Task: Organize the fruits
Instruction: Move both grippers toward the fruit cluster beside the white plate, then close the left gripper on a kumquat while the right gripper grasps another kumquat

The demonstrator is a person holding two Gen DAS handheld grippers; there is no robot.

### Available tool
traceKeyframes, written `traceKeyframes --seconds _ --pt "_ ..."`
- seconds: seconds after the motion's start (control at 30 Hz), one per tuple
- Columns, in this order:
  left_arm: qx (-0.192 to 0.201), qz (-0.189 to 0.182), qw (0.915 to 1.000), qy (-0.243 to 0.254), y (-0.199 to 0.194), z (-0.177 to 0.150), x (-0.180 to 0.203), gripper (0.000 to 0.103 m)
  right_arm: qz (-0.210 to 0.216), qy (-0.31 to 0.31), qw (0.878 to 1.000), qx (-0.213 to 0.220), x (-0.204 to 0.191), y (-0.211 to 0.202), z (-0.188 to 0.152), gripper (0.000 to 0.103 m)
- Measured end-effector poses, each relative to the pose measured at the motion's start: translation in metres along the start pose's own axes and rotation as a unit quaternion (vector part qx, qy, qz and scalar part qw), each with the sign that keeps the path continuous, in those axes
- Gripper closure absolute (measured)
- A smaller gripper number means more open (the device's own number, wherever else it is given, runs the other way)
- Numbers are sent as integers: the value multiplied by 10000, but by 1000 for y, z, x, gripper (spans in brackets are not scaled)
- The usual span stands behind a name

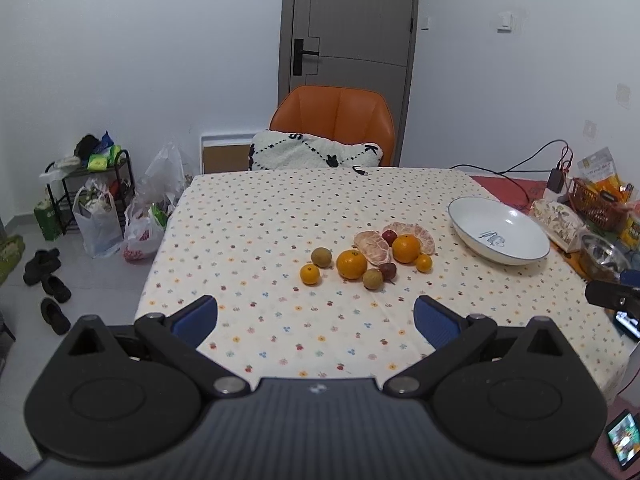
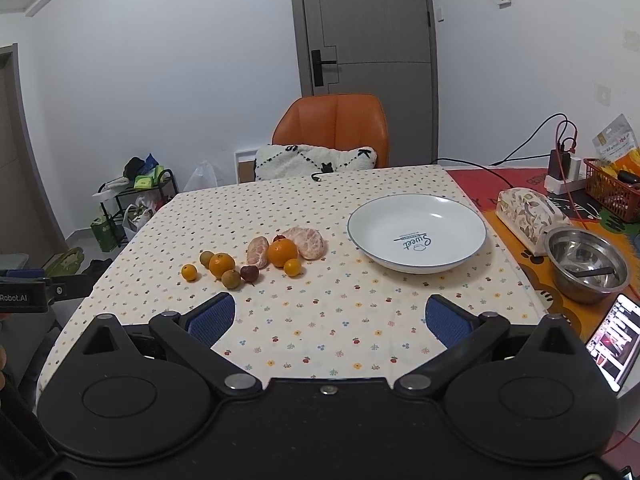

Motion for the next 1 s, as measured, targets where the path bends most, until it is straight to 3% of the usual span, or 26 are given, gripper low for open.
traceKeyframes --seconds 0.27,0.57,0.7,0.8,1.0 --pt "-1 -10 10000 -44 26 5 -8 0 163 -36 9998 127 -2 18 4 0" --pt "-125 -76 9999 -36 68 -1 -16 0 372 64 9992 -95 -7 57 -4 1" --pt "-172 -126 9998 -65 85 -4 -17 2 442 195 9986 -220 -7 74 -9 6" --pt "-211 -180 9996 -92 99 -4 -17 6 277 160 9991 -284 -7 86 -13 13" --pt "-357 -323 9987 -143 124 -6 -16 19 132 160 9988 -434 -5 108 -17 16"
Point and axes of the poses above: each gripper's, at about its wrist camera, not at the fingertips, and y roughly the way its jaws point, x to its right, z to its top, the point moved 4 cm from there along y, roughly the way its jaws point, and after that the axes turned 6 degrees about x, right-handed, at the moved point
